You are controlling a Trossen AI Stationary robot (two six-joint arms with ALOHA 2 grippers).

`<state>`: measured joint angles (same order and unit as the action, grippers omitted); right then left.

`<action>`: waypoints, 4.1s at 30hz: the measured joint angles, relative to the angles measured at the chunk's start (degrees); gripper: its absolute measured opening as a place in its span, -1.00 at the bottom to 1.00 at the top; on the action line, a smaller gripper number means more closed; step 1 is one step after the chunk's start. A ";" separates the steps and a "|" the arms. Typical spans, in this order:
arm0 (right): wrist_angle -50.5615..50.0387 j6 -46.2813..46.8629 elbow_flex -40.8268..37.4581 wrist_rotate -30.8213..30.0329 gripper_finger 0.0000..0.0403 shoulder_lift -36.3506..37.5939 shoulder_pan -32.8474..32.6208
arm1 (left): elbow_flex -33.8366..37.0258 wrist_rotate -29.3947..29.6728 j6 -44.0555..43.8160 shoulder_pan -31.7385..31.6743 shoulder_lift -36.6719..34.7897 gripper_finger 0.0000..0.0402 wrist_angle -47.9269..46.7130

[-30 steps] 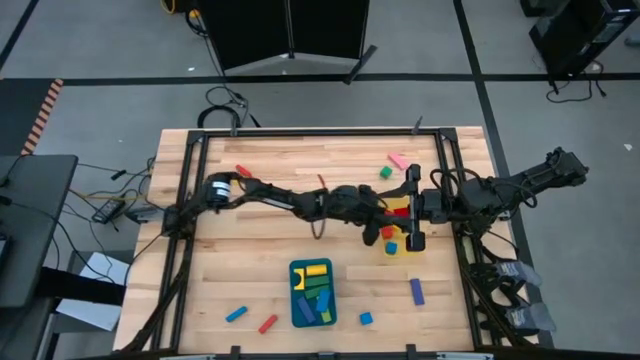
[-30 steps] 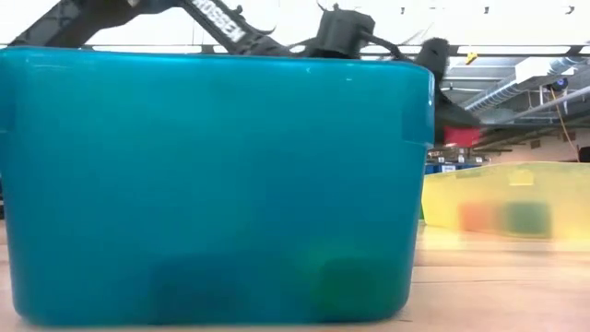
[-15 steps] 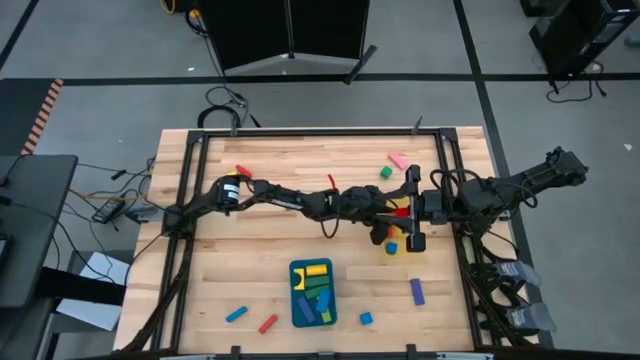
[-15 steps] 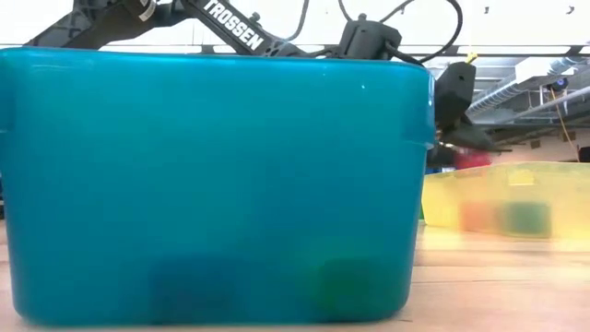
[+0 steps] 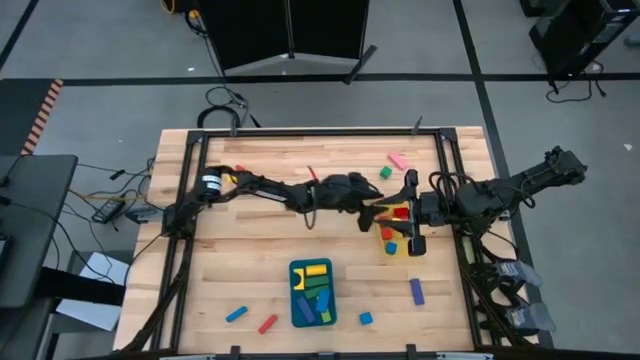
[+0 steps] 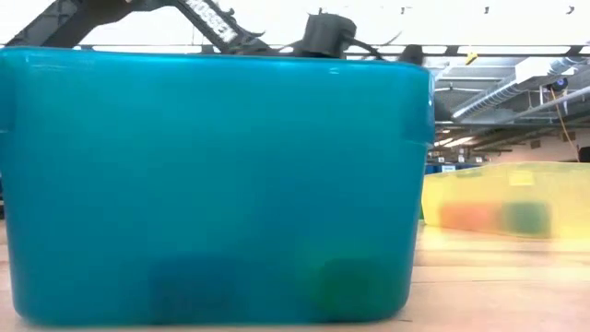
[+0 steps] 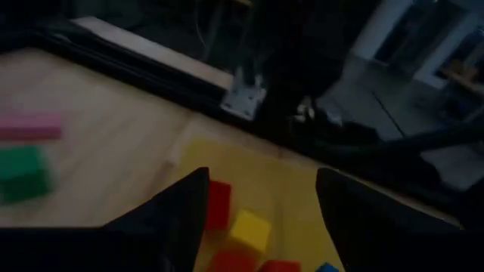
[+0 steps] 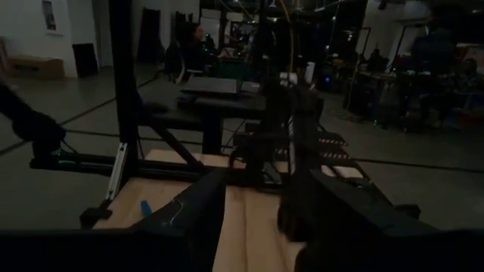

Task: Sort blocks by size
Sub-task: Put the small green block into the yellow bin, then put the small yellow block into the yellow bin

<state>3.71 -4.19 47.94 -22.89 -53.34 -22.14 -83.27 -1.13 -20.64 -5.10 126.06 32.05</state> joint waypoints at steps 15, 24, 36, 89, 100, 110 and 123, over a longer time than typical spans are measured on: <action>3.01 6.48 -6.44 -6.38 -0.07 -3.79 -0.20 | 49.46 9.95 0.53 -1.80 -42.05 0.03 18.45; 2.07 19.89 -6.74 -10.66 -0.10 -12.75 6.26 | 63.49 16.61 -2.33 0.01 -54.98 0.03 18.35; -31.71 40.89 2.34 -7.24 -0.07 -19.12 24.53 | 66.89 15.34 -2.16 1.89 -55.30 0.03 17.49; -41.46 10.66 4.46 20.57 -0.29 -21.69 42.64 | 66.81 10.45 -1.42 1.85 -55.26 0.03 15.62; -55.02 36.11 4.44 12.76 -0.29 -15.04 13.04 | 66.81 13.17 -1.54 1.83 -55.26 0.03 16.34; -66.15 59.34 4.43 9.78 -0.29 -22.79 0.47 | 66.81 13.53 -3.84 1.83 -55.24 0.03 16.13; -66.02 65.82 4.42 7.74 0.87 -22.35 -4.44 | 66.79 11.47 -7.05 1.83 -55.24 0.03 15.82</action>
<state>-62.31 61.62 52.36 -15.16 -75.69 -26.58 -16.48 10.34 -27.68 -3.27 70.83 47.87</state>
